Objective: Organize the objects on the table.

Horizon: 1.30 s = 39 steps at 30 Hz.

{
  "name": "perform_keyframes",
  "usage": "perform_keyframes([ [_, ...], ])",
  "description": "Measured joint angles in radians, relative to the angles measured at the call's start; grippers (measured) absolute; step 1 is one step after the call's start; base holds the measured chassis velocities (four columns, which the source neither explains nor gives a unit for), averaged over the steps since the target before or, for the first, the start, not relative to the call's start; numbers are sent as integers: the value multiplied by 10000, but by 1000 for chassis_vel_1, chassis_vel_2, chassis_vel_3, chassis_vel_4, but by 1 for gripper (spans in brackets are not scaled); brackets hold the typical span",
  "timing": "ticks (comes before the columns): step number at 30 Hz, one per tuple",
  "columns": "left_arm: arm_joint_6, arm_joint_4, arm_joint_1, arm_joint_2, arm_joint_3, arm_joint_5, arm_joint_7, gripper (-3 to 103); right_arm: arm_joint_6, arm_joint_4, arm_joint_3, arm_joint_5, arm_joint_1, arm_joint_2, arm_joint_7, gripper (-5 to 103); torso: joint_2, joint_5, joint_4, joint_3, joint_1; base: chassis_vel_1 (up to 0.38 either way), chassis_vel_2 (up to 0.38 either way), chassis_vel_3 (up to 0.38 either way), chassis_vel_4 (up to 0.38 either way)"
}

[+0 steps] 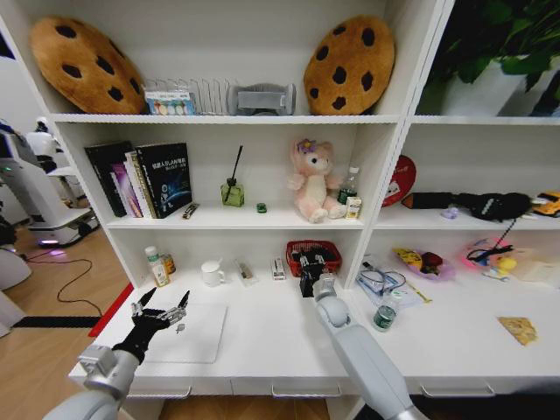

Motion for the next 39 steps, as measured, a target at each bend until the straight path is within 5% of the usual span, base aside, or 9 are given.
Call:
perform_keyframes([
  [5, 0, 1, 0, 0, -1, 0, -2, 100, -757, 1681, -138, 945, -669, -557, 950, 71, 0, 1, 0, 0, 0, 0, 0, 0, 0],
  [8, 1, 0, 0, 0, 0, 0, -2, 100, -2132, 4038, -335, 2794, -1501, -1605, 2918, 88, 1, -1, -3, -1, -1, 0, 0, 0, 0],
  [11, 1, -1, 0, 0, 1, 0, 4, 100, -2862, 5680, -259, 3940, -2173, -2338, 3966, 97, 1, 1, -4, -2, -2, 0, 0, 0, 0],
  [17, 1, 0, -1, 0, 0, 0, -2, 100, -3993, 7268, 537, 5617, -3862, -2998, 5172, 100, 1, 1, -1, -1, -1, 0, 0, 0, 0],
  [25, 1, -1, 0, 0, 0, 0, -2, 100, -4419, 6784, 1380, 4793, -5391, -2972, 4469, 100, 1, 0, -1, -1, -2, 0, 0, 0, 0],
  [39, -1, 0, 0, 0, 0, 0, 0, 100, -4748, 4912, 1147, 4777, -4955, -2632, 3931, 100, -1, -1, 0, 0, 0, 0, 0, 0, 0],
])
